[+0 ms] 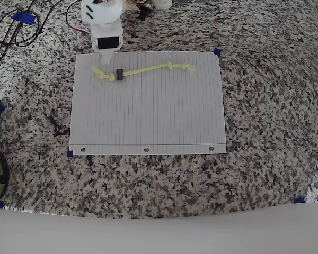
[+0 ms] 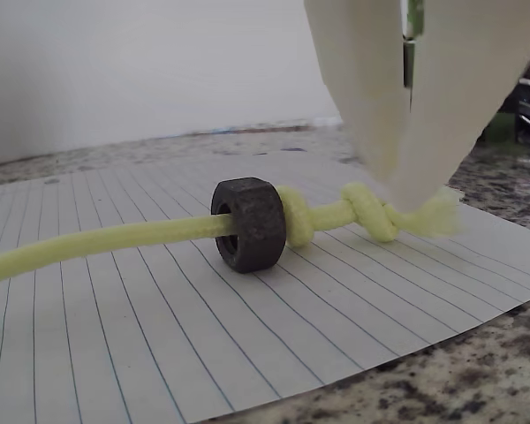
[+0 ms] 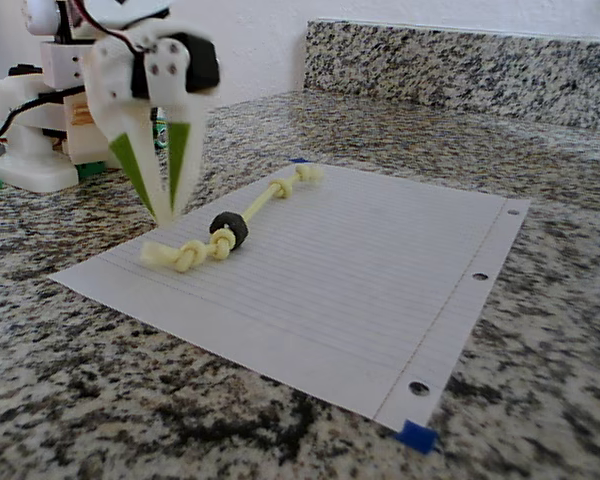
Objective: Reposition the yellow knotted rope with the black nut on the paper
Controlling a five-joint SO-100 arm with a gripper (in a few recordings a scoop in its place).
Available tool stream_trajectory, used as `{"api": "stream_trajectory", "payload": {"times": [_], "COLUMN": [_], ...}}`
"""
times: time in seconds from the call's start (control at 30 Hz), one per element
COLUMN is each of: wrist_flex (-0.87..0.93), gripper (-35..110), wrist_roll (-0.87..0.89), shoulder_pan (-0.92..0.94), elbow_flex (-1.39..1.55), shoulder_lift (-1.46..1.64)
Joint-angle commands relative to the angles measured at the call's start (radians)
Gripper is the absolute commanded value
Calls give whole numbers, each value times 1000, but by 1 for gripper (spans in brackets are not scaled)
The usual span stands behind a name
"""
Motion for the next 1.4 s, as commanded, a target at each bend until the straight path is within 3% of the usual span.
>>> {"api": "stream_trajectory", "payload": {"times": [0.0,0.27,0.6,0.83,1.37], "wrist_flex": [11,71,160,215,351], "gripper": [0,0,0,0,0], "wrist_roll": [-44,-267,-350,-650,-696], "shoulder_pan": [9,-25,-183,-278,-272], "elbow_flex": [54,118,255,307,489], "shoulder_lift": [207,555,867,946,1146]}}
